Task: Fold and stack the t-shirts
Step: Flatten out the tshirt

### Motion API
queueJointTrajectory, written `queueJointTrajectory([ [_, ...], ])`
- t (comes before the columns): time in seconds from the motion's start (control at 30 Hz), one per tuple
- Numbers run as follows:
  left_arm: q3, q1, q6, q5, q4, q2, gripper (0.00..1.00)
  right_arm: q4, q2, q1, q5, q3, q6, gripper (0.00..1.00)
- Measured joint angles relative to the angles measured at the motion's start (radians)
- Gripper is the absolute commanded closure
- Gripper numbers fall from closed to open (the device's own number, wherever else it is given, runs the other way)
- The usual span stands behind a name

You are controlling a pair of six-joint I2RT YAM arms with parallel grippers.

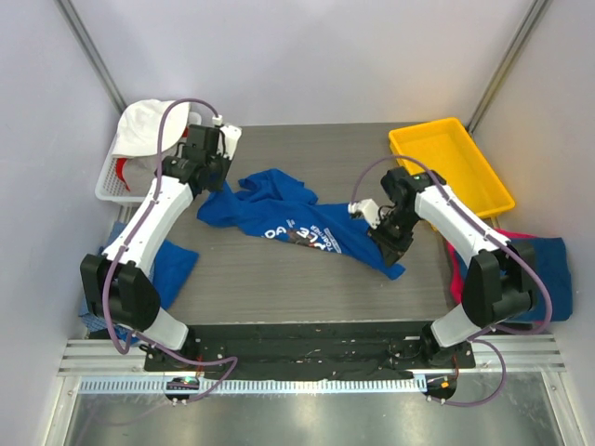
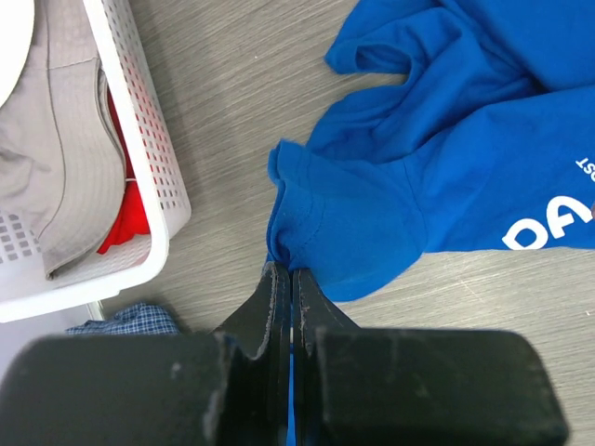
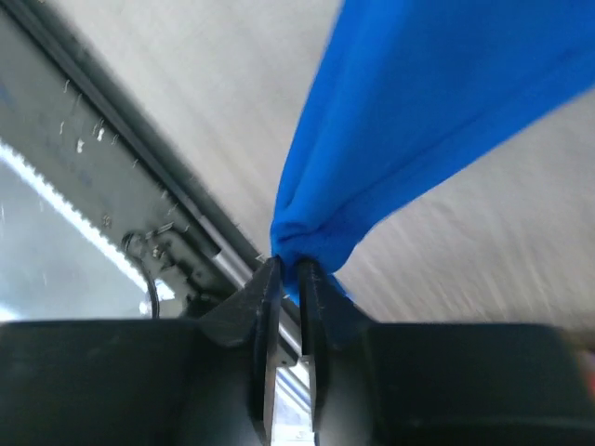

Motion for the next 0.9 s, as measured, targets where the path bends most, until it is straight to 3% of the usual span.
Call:
queueJointTrajectory([
  [0.03,0.000,-0.003,0.000,0.000,0.000,0.000,1.00,-0.007,0.000,0.020,-0.007,-0.022,-0.009,0.72],
  [0.17,0.001,-0.010,0.000,0.000,-0.007,0.002,1.00,-0.019,-0.001,0.065,-0.022,-0.100,-0.020,0.34],
  [0.33,0.004,-0.015,0.001,-0.002,-0.009,0.008,1.00,-0.002,-0.001,0.065,-0.025,-0.141,-0.013,0.37],
  [0.6,0.001,-0.019,0.008,-0.013,-0.007,0.016,1.00,0.208,0.000,0.065,0.123,-0.144,0.116,0.54],
  [0.9,-0.160,-0.019,0.023,-0.047,0.056,0.016,1.00,0.538,0.083,0.057,0.391,-0.045,0.288,0.55],
])
